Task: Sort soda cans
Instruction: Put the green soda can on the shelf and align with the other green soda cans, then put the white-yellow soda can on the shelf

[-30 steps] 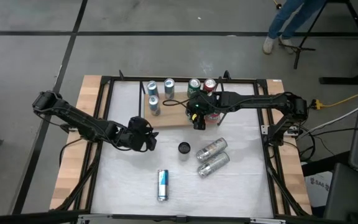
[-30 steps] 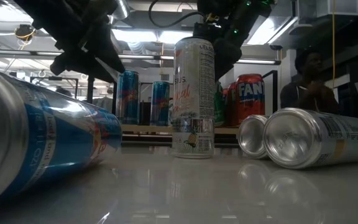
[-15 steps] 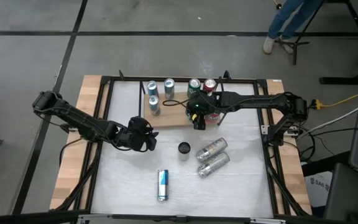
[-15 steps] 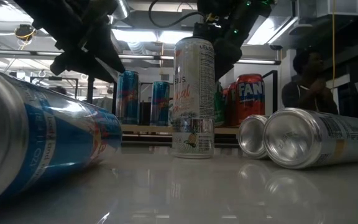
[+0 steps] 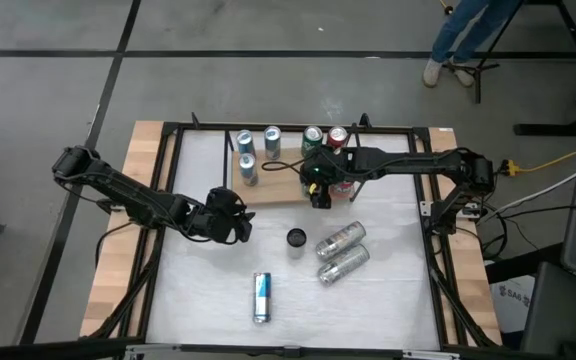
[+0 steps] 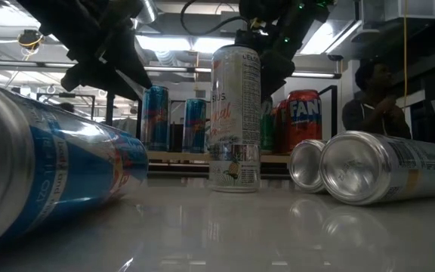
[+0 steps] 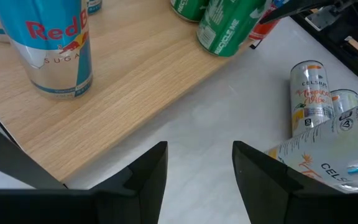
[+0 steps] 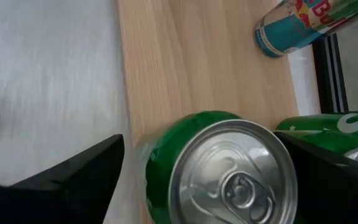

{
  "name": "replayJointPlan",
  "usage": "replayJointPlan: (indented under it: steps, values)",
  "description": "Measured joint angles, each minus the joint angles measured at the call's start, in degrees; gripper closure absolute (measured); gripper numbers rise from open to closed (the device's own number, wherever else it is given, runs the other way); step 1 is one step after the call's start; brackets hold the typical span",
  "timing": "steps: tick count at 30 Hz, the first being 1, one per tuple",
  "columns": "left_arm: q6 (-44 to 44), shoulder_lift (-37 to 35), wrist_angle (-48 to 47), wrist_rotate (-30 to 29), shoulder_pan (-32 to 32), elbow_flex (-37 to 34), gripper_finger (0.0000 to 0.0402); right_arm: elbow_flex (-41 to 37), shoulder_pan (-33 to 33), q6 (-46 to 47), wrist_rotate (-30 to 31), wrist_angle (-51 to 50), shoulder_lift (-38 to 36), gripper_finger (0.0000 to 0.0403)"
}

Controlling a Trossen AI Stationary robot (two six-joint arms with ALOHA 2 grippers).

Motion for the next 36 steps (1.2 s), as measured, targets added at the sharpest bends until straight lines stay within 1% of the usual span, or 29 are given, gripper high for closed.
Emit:
replayJointPlan:
  steps: [7,12,20,24,28,31,33,36]
  values:
    - [0.0,0.0,0.0,0.0,0.0,0.0,0.0227,0.0,0.0,-0.1,0.0,0.1,0.0,0.0021]
    - [0.0,0.0,0.0,0.0,0.0,0.0,0.0227,0.0,0.0,-0.1,0.0,0.7,0.0,0.0022]
    - [-0.2,0.0,0.4,0.0,0.0,0.0,0.0227,0.0,0.1,0.0,0.0,4.4,-0.1,0.0022]
    - [-0.2,0.0,1.0,0.0,0.0,0.0,0.0227,1.1,0.1,-0.1,0.0,3.7,-0.5,0.0022]
    - [0.0,0.0,2.1,-0.5,0.0,0.0,0.0227,4.7,0.1,-0.1,0.0,0.8,-0.9,0.0022]
    - [1.1,0.0,4.6,-2.9,0.0,0.0,0.0227,8.7,0.1,-0.1,-0.1,-5.2,-0.9,0.0022]
    - [4.3,0.0,7.1,-4.4,0.2,0.0,0.0227,11.2,0.1,-0.4,-0.1,-9.2,-0.9,0.0022]
    - [10.1,0.9,13.7,-5.6,1.3,0.0,0.0227,13.7,0.1,-1.3,-0.1,-15.5,-1.7,0.0022]
